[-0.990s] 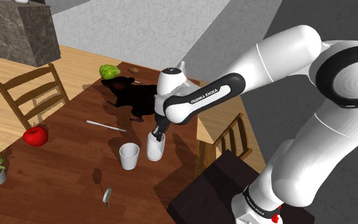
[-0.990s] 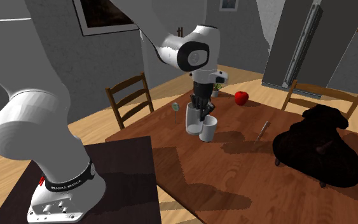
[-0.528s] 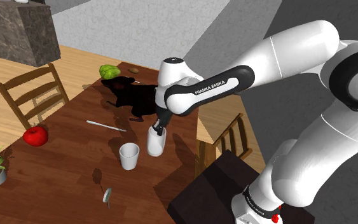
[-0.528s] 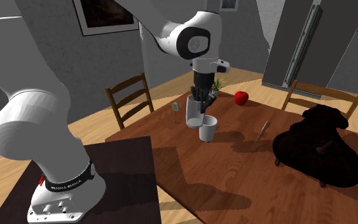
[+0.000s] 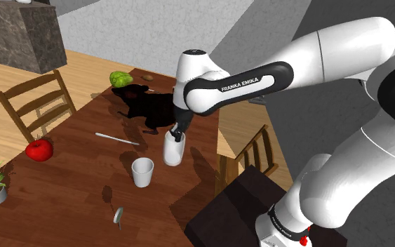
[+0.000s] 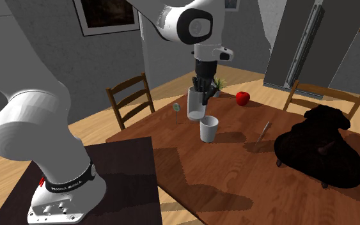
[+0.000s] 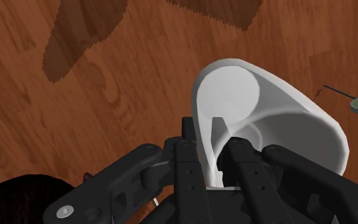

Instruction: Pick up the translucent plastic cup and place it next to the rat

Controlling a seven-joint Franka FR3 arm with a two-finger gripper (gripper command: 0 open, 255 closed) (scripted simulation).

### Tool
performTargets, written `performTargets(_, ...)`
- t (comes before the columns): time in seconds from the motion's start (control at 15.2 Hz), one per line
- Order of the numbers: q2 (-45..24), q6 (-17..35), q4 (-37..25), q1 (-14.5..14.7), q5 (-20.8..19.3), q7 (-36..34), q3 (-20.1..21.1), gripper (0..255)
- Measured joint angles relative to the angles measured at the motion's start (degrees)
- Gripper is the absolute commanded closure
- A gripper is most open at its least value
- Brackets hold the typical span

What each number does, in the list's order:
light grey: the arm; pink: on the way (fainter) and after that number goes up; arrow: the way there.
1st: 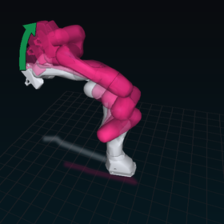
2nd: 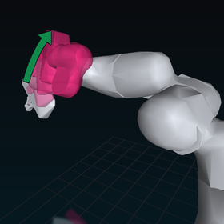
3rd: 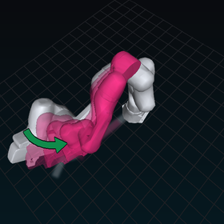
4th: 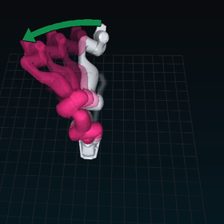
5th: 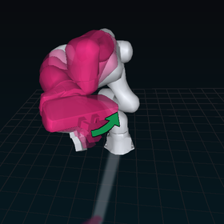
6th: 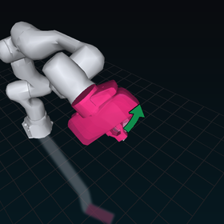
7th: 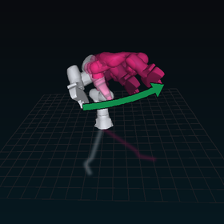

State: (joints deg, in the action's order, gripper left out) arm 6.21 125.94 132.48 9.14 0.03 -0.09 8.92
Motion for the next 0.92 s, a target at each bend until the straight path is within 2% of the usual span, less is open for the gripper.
performTargets(0.92, 4.16, -11.0, -6.87, -0.01, 0.64, 0.67, -0.3, 255)
